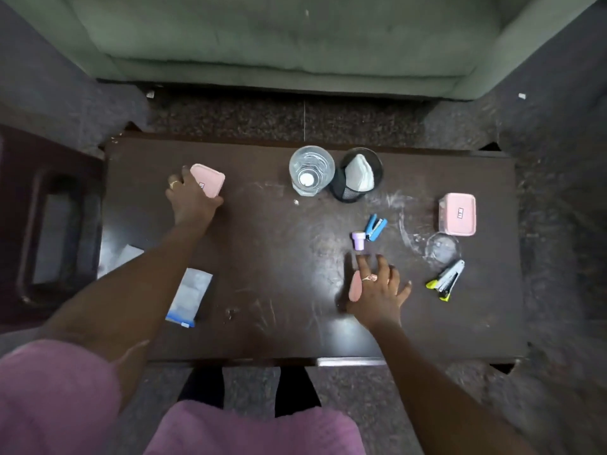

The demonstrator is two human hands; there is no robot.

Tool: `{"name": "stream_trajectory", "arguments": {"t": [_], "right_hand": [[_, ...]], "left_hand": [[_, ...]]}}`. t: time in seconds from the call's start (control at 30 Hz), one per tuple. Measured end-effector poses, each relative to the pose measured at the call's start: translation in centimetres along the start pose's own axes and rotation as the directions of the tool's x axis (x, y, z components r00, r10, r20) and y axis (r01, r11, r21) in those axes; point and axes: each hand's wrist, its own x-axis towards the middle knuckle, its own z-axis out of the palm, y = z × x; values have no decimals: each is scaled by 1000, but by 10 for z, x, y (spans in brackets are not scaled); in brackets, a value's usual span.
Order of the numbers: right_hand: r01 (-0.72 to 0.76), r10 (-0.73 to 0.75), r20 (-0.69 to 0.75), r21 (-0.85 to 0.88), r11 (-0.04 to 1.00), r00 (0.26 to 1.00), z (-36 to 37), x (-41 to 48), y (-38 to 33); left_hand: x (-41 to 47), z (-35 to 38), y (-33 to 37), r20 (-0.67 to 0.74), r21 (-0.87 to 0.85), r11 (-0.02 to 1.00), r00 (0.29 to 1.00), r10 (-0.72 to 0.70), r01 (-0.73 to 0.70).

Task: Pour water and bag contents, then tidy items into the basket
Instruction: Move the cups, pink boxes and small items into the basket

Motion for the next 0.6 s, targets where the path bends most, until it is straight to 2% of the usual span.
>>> {"name": "stream_trajectory", "arguments": {"t": [0.13,0.23,0.4,0.6], "right_hand": [[-25,21,107,34,999,994,2,0,10],[-28,17,91,113,993,996,1,4,6],[74,-81,29,190,979,996,-3,5,-27],[268,-267,-34,210,940,963,-13,7,-111]], "left_hand": [[-27,11,14,5,-125,992,1000,-22,22],[-47,17,22,31,-209,978,1000,6,0],[-78,16,19,76,-302,953,997,-5,28],[-86,-14,-23,43,-346,936,997,-60,71]]}}
